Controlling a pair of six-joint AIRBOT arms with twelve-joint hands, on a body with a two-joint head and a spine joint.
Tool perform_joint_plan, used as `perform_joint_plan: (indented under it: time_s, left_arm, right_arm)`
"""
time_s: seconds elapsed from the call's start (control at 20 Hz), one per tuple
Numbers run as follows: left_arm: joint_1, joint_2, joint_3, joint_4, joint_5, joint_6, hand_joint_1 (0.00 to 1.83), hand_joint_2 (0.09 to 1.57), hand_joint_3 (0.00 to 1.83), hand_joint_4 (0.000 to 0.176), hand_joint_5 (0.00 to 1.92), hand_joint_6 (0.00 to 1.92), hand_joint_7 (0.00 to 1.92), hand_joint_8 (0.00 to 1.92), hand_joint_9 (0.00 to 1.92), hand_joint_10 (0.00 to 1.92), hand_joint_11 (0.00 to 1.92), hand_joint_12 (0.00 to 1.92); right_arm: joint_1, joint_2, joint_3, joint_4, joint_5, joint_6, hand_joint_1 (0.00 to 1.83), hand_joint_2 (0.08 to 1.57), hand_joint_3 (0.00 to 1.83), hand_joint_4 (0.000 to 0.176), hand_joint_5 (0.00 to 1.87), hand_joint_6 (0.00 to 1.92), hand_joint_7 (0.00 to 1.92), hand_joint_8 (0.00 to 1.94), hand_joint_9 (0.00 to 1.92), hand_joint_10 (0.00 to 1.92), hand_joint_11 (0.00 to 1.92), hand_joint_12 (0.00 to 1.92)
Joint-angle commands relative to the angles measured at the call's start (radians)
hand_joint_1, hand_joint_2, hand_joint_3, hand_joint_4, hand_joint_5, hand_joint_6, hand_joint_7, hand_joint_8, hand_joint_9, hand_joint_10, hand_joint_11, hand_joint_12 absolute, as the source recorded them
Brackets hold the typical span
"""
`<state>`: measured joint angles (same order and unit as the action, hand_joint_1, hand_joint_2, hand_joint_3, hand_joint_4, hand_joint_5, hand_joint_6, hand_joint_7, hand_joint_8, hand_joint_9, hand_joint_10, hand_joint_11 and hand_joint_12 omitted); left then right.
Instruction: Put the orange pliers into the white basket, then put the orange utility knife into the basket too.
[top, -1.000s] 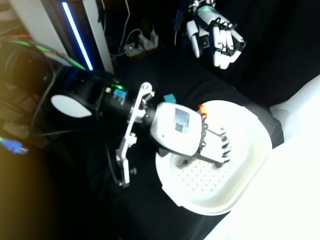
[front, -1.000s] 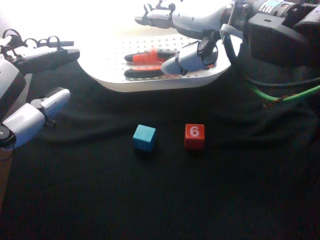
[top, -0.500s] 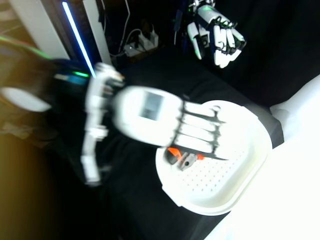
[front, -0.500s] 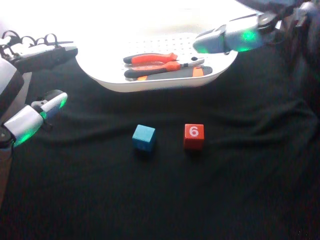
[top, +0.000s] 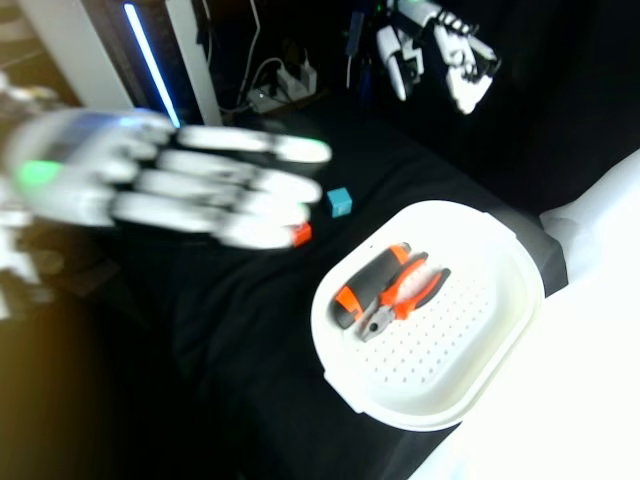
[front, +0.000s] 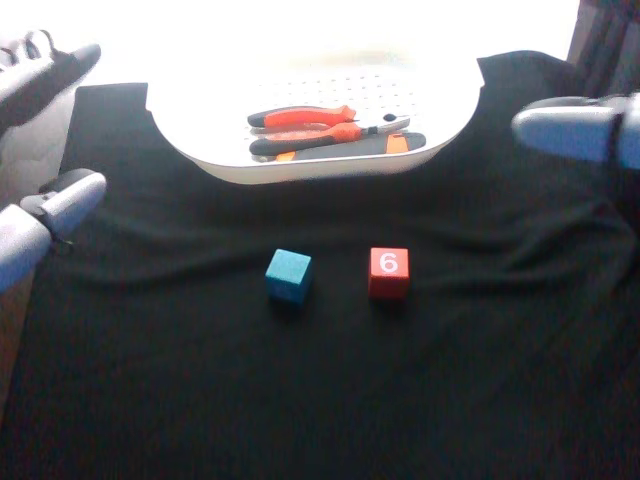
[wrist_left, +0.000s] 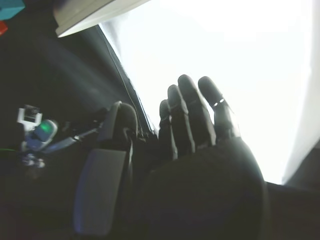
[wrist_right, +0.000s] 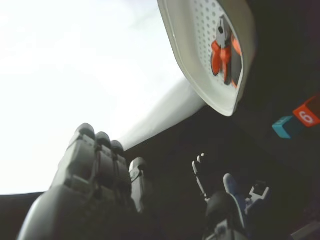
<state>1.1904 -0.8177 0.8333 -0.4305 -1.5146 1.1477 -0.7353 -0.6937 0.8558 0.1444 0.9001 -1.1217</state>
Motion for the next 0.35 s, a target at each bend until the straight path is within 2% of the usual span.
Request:
perform_joint_plan:
  time_s: [0.0,0.05,0.1,0.15,0.2,0.3]
  left_arm:
    - [-0.006,0.011,0.002,0.014,-0.163,-0.003,0.43,1.3,0.0,0.093,0.0,0.0,0.01,0.0,0.02,0.0,0.0,0.09]
    - [-0.006,0.017,0.0,0.014,-0.172,0.0,0.31,1.28,0.0,0.117,0.0,0.0,0.0,0.0,0.0,0.0,0.0,0.02]
    - [-0.005,0.022,-0.003,0.014,-0.186,0.004,0.15,1.19,0.0,0.164,0.0,0.0,0.0,0.0,0.0,0.0,0.0,0.0]
    - [-0.003,0.028,-0.008,0.012,-0.203,0.01,0.11,1.15,0.0,0.174,0.0,0.0,0.0,0.0,0.0,0.0,0.0,0.0]
    - [0.0,0.037,-0.014,0.008,-0.217,0.015,0.08,1.1,0.0,0.176,0.0,0.0,0.0,0.0,0.0,0.0,0.0,0.0]
    - [-0.001,0.045,-0.012,0.016,-0.217,0.023,0.06,1.09,0.0,0.176,0.0,0.0,0.0,0.0,0.0,0.0,0.0,0.0]
  right_arm:
    - [-0.013,0.02,-0.016,0.017,0.215,0.001,0.17,1.03,0.0,0.158,0.0,0.0,0.0,0.0,0.0,0.0,0.0,0.0]
    - [-0.037,0.039,-0.033,0.032,0.258,0.001,0.18,1.01,0.0,0.163,0.0,0.0,0.0,0.0,0.0,0.0,0.0,0.0]
    - [-0.056,0.055,-0.048,0.044,0.297,0.001,0.23,1.0,0.0,0.155,0.0,0.0,0.0,0.0,0.0,0.0,0.0,0.0]
    - [-0.073,0.065,-0.057,0.053,0.339,0.0,0.23,1.02,0.0,0.15,0.0,0.0,0.0,0.0,0.0,0.0,0.0,0.0]
    - [-0.085,0.076,-0.066,0.062,0.39,0.0,0.27,1.04,0.0,0.162,0.0,0.0,0.0,0.0,0.0,0.0,0.0,0.0]
    - [-0.103,0.089,-0.075,0.075,0.456,0.0,0.26,1.02,0.0,0.124,0.0,0.0,0.0,0.0,0.0,0.0,0.0,0.0]
